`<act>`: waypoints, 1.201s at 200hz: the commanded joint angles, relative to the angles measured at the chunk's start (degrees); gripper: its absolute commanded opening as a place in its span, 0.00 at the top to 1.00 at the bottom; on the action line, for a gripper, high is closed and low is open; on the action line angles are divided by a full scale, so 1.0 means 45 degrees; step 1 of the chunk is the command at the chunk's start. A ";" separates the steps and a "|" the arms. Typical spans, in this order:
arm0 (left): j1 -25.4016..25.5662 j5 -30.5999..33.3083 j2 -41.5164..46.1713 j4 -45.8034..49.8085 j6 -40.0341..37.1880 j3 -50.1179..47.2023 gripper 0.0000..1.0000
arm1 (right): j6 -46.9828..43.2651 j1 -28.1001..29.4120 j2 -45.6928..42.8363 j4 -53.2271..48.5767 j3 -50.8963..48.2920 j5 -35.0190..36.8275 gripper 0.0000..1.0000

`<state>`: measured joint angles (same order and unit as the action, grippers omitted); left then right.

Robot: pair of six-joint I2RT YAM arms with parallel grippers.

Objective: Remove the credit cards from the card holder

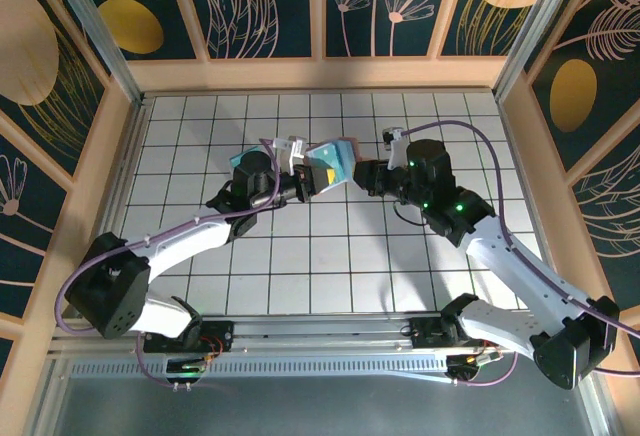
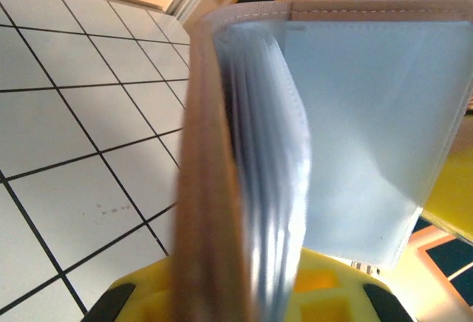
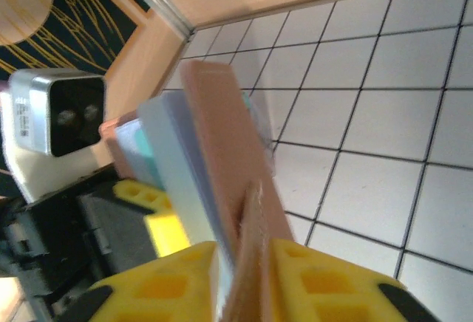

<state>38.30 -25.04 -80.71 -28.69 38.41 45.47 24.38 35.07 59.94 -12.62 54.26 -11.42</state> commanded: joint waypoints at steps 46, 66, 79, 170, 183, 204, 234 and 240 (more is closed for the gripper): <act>0.0061 -0.1196 0.0856 -0.0233 -0.0938 -0.0294 1.00 | 0.0104 -0.0113 0.0261 -0.0920 0.0217 0.2514 0.59; 0.0061 -0.1686 0.0884 -0.0585 -0.0906 -0.0359 1.00 | 0.0168 -0.0172 0.0439 -0.1242 0.0199 0.3029 0.48; 0.0059 -0.1898 0.0897 -0.0710 -0.0900 -0.0357 1.00 | 0.0206 -0.0186 0.0511 -0.1440 0.0207 0.3423 0.44; 0.0060 -0.0924 0.1300 0.0579 -0.1543 -0.0301 1.00 | 0.1426 -0.0751 -0.0263 -0.3688 0.0204 0.7372 0.36; 0.0062 -0.0807 0.1306 0.0783 -0.1580 -0.0255 1.00 | 0.1568 -0.1178 -0.0586 -0.3775 0.0123 0.7569 0.36; 0.0048 -0.0514 0.1098 0.1273 -0.1650 -0.0089 1.00 | 0.1735 -0.1320 -0.1123 -0.3766 0.0044 0.7794 0.36; 0.0057 -0.0390 0.0556 0.1528 -0.1567 0.0108 1.00 | 0.1733 -0.1366 -0.1717 -0.3510 -0.0061 0.7687 0.36; 0.0058 -0.0340 0.0413 0.1576 -0.1531 0.0146 1.00 | 0.1719 -0.1367 -0.1828 -0.3436 -0.0084 0.7605 0.36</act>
<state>38.37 -27.75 -76.79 -22.48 32.29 44.14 30.79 29.19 53.82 -28.16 54.28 21.02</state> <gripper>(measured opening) 0.104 0.642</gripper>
